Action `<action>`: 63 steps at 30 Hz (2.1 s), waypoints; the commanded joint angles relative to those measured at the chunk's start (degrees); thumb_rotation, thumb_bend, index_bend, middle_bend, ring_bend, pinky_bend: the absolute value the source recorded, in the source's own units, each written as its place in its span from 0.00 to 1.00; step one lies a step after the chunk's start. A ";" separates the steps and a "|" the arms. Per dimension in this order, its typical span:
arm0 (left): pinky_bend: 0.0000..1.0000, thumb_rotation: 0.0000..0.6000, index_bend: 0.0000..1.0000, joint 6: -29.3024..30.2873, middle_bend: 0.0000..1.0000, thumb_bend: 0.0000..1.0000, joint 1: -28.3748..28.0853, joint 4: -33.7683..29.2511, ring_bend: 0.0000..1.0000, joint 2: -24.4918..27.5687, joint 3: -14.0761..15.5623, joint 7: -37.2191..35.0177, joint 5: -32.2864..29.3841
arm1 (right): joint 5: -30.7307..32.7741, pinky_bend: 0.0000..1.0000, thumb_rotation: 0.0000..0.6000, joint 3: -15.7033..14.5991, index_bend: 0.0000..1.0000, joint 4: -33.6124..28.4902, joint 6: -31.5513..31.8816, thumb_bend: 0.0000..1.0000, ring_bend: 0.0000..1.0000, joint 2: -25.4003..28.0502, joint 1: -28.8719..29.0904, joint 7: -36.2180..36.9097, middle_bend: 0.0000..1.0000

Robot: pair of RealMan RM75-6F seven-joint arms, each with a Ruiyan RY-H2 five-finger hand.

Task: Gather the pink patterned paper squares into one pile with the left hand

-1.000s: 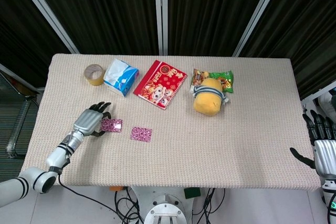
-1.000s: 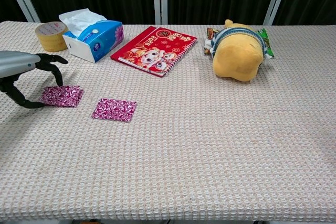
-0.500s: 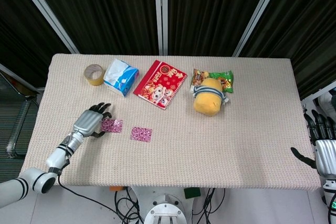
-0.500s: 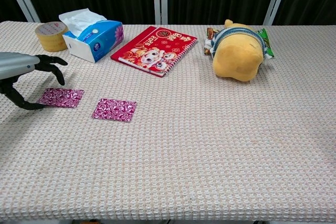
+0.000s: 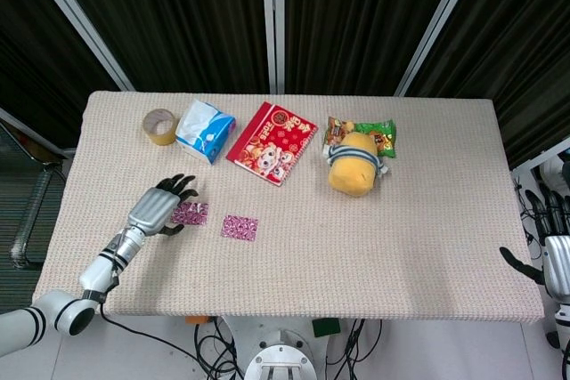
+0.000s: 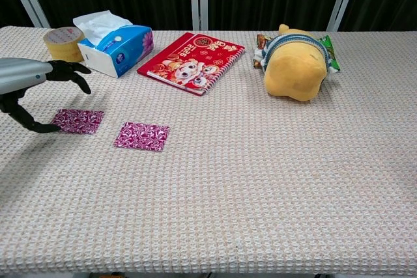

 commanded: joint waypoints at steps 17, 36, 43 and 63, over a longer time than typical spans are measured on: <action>0.14 1.00 0.22 -5.12 0.05 0.21 -4.78 -5.37 0.00 -8.58 -1.98 11.81 -4.02 | 0.41 0.00 1.00 0.03 0.00 0.95 -0.23 0.33 0.00 -0.20 -0.12 1.58 0.00; 0.14 1.00 0.23 -7.54 0.05 0.21 -6.88 -2.63 0.00 -10.27 -2.45 13.62 -7.79 | 0.85 0.00 1.00 -0.16 0.00 1.67 -0.80 0.33 0.00 -0.30 -0.22 2.11 0.00; 0.14 1.00 0.34 -7.21 0.05 0.21 -7.07 -2.43 0.00 -10.63 -2.11 13.17 -7.42 | 0.86 0.00 1.00 -0.24 0.00 2.12 -1.00 0.33 0.00 -0.41 -0.20 2.64 0.00; 0.14 1.00 0.40 -1.46 0.07 0.21 -4.09 -8.23 0.00 -3.82 -2.30 10.25 -6.94 | 0.94 0.00 1.00 -0.34 0.00 2.61 -1.92 0.33 0.00 -0.85 0.18 2.97 0.00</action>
